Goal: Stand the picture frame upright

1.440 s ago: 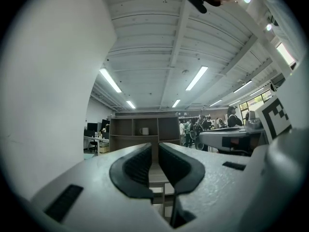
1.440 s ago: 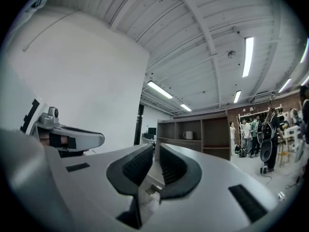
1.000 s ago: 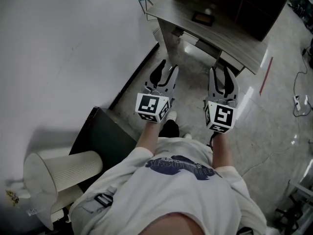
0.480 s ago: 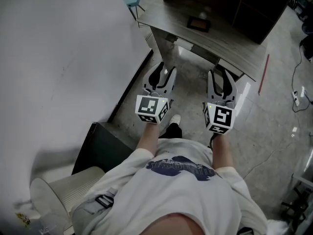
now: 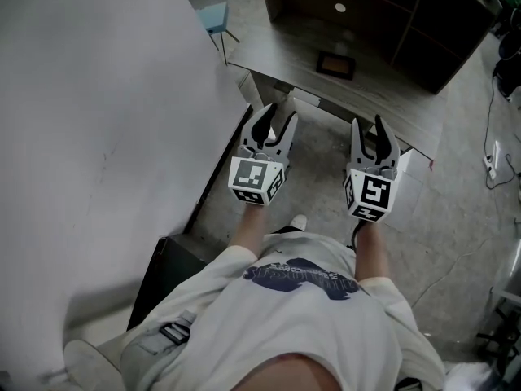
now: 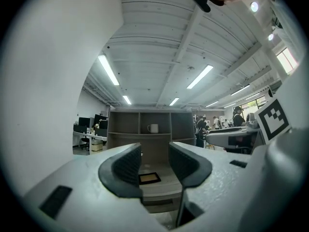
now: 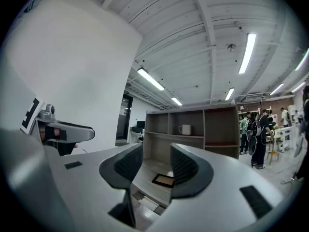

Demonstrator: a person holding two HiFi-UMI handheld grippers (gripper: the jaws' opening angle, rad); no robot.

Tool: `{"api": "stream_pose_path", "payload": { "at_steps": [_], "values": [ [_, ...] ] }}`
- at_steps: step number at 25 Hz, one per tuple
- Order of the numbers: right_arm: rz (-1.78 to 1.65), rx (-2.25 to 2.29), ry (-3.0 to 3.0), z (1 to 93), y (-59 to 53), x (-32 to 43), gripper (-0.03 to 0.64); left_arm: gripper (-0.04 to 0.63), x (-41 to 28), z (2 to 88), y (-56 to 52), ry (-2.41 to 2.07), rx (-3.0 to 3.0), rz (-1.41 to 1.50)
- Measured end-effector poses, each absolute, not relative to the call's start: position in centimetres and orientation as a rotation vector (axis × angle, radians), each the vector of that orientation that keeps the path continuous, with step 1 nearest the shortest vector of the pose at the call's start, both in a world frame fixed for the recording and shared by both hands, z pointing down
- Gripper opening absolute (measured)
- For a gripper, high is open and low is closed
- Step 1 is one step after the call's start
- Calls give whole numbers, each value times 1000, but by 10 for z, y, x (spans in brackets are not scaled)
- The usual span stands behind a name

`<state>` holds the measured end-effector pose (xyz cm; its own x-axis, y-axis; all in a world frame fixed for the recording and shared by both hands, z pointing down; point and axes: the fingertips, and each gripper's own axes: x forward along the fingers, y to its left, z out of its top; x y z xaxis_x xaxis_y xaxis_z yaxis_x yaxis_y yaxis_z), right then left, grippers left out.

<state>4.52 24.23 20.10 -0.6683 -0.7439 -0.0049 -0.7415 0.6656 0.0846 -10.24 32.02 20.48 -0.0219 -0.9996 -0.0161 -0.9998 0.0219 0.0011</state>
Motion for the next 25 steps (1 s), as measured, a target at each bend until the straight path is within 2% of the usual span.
{"api": "stream_pose_path", "payload": {
  "at_steps": [8,25],
  "values": [
    [-118,1345,-2804,201,222,5,159,155,-150,206,293,2184,-2237,25],
    [-34,1341,-2722,238,183,-9,160,155,-169,246,260,2234,-2311,-26]
  ]
}}
